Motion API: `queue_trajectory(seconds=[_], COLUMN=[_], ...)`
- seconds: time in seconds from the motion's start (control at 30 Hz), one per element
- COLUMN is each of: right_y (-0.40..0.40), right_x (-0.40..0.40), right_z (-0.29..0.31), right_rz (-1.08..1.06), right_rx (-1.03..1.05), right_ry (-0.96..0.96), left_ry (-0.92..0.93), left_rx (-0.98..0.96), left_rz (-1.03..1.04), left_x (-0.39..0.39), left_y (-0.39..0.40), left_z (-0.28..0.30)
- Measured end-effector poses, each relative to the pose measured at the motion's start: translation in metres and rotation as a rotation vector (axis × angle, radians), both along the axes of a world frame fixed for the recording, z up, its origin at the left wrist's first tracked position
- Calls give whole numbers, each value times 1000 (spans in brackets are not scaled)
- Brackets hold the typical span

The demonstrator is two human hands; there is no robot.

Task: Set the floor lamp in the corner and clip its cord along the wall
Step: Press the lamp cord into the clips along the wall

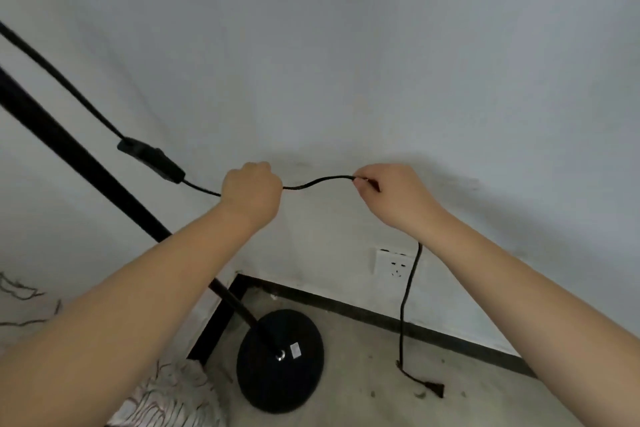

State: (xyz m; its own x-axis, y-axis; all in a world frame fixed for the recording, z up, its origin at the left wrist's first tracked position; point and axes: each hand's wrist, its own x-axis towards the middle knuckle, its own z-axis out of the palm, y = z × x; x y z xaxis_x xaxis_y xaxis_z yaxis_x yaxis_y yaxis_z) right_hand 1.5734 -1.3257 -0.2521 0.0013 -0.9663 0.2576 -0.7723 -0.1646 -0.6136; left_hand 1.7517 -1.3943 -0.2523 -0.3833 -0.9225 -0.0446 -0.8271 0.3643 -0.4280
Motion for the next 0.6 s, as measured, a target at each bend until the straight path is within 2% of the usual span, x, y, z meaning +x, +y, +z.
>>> queue_trajectory(seconds=[0.1,0.2,0.37,0.6], right_y=[-17,-30,-39,-41], right_x=[12,19,23,18], right_z=[-24,-41,-53,-54], right_rz=[-27,-50,-122,-138], right_rx=[-126,-257,-359,-378], right_ry=[146,235,234,303], left_ry=[-44,-155,-192,-151], left_rx=[-143,-394,-396,-383], left_rz=[-10,-184,-247,-447], left_x=[3,7,10,15], left_y=[-7,-5,-6,-8], left_z=[-21,-27,-33,-39])
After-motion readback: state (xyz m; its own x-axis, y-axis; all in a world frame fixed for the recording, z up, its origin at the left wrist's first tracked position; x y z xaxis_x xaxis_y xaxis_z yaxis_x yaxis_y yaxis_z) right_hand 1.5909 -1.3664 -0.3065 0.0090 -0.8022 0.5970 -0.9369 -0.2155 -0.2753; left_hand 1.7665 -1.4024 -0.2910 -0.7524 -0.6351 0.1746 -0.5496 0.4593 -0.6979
